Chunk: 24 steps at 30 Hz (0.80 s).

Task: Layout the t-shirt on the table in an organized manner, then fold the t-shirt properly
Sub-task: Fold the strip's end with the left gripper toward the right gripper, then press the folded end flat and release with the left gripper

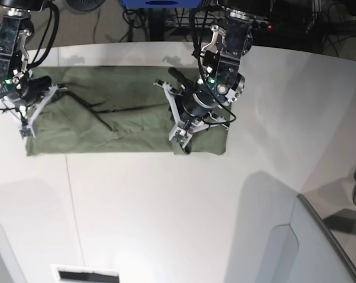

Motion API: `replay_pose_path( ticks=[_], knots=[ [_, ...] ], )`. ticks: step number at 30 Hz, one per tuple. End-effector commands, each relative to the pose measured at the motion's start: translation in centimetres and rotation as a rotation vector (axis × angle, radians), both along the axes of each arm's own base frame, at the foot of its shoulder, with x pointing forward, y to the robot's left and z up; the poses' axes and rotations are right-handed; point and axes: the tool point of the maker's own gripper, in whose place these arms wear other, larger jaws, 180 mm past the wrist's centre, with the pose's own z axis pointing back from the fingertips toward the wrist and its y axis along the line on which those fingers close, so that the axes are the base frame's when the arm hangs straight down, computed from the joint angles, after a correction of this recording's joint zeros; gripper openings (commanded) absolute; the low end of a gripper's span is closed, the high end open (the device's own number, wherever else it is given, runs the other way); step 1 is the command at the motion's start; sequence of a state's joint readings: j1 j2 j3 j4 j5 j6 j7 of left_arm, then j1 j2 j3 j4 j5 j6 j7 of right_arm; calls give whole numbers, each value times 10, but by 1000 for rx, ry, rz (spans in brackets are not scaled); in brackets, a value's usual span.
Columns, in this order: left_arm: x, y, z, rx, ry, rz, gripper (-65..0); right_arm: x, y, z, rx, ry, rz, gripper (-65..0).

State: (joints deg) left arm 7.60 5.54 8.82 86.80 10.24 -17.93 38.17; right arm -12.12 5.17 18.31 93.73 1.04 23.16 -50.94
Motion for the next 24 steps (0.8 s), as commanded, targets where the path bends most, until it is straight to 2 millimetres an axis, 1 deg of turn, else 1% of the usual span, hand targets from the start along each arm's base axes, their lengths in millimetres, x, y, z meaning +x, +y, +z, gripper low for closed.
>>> replay_pose_path(
  ticks=[1, 5, 7, 9, 12, 23, 24],
  knots=[
    [10, -8, 12, -33, -42, 0, -650, 8, -5, 8, -14, -35, 1, -650],
    [10, -8, 12, -33, -44, 0, -650, 8, -5, 8, -14, -35, 1, -650],
    [11, -8, 10, -30, -38, -3, -650, 9, -4, 8, -13, -35, 3, -650],
    [8, -8, 3, -26, -17, -5, -650, 8, -4, 8, -13, -34, 3, -650],
    [7, -8, 1, -25, -10, -6, -650, 8, -4, 8, -13, -34, 3, -650],
    [7, -9, 0, -25, -7, -5, -650, 8, -4, 8, -13, -34, 3, -650],
    [7, -9, 1, -25, -8, -5, -642, 8, -4, 8, -14, -32, 3, -650]
  ],
)
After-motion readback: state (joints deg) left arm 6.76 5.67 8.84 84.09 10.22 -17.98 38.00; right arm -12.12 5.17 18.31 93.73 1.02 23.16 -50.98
